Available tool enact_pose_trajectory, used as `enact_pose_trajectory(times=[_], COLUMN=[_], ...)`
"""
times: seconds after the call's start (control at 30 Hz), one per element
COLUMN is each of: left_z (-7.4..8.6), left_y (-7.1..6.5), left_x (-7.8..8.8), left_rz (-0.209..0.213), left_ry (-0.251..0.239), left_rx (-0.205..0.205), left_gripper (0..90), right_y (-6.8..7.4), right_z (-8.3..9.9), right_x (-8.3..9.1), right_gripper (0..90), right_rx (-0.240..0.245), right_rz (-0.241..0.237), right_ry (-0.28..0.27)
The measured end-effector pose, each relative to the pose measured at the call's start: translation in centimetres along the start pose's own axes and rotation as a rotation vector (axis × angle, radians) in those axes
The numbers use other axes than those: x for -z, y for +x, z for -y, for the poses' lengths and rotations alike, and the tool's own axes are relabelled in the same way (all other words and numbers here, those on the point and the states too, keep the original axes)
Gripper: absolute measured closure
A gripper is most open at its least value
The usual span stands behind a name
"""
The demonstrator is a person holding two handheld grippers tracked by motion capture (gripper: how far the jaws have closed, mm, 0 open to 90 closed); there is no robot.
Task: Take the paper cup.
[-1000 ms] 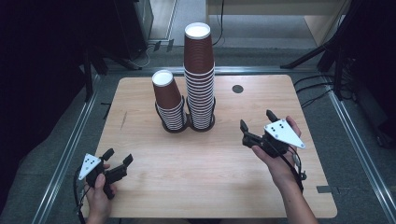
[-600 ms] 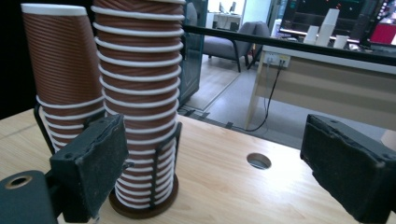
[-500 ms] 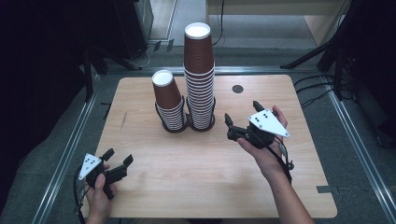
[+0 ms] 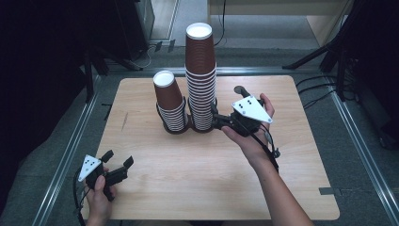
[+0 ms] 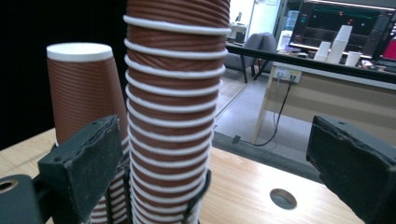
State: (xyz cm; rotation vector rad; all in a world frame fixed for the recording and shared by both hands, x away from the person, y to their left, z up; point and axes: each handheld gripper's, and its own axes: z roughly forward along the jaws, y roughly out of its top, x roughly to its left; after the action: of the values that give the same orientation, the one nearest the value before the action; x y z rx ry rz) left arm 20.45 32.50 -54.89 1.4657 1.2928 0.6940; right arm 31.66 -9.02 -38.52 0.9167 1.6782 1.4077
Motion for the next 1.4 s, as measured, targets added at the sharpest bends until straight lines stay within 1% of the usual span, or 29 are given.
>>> enact_pose_trajectory(times=[0.1,0.27,0.3,0.4,0.5,0.63,0.67,0.87,0.9,1.0,1.1,1.17,1.23,1.4], left_z=[0.0,0.0,0.0,0.0,0.0,0.0,0.0,0.0,0.0,0.0,0.0,0.0,0.0,0.0], left_y=[0.1,0.1,0.1,0.1,0.2,0.1,0.1,0.1,0.1,0.1,0.2,0.2,0.2,0.2], left_x=[0.0,0.0,0.0,0.0,0.0,0.0,0.0,0.0,-0.1,-0.1,-0.1,-0.1,-0.1,-0.2], left_rz=[0.003,0.007,0.008,0.009,0.010,0.006,0.005,0.008,0.003,0.000,0.000,0.002,0.001,0.003], left_ry=[0.001,0.001,0.001,0.002,0.002,0.002,0.003,0.004,0.012,0.014,0.017,0.017,0.018,0.019], left_rx=[0.001,0.005,0.005,0.004,0.007,0.005,0.004,0.009,0.011,0.017,0.017,0.016,0.017,0.017], left_gripper=[8.0,8.1,8.0,8.1,8.1,8.0,8.0,8.0,8.0,8.1,8.1,8.1,8.1,8.1], right_y=[0.6,1.3,1.5,1.7,2.0,2.2,2.3,2.8,2.8,3.0,3.4,3.3,3.2,3.0], right_z=[-0.7,-1.5,-1.8,-2.1,-2.6,-3.0,-3.3,-4.3,-4.5,-4.7,-4.8,-4.9,-5.0,-5.2], right_x=[-0.9,-1.7,-2.2,-2.6,-3.4,-3.9,-4.3,-5.6,-5.8,-6.2,-7.1,-7.3,-7.9,-8.5], right_gripper=[3.9,4.0,4.0,3.9,4.0,4.2,4.2,4.2,4.2,4.2,4.4,4.4,5.5,5.8], right_rx=[-0.014,-0.016,-0.014,-0.018,-0.046,-0.059,-0.072,-0.067,-0.068,-0.076,-0.073,-0.075,-0.094,-0.096], right_rz=[-0.016,-0.028,-0.029,-0.029,-0.030,-0.023,-0.021,-0.016,-0.016,-0.015,0.007,0.016,0.034,0.051], right_ry=[-0.009,-0.020,-0.021,-0.024,-0.044,-0.055,-0.059,-0.064,-0.063,-0.061,-0.057,-0.058,-0.054,-0.050])
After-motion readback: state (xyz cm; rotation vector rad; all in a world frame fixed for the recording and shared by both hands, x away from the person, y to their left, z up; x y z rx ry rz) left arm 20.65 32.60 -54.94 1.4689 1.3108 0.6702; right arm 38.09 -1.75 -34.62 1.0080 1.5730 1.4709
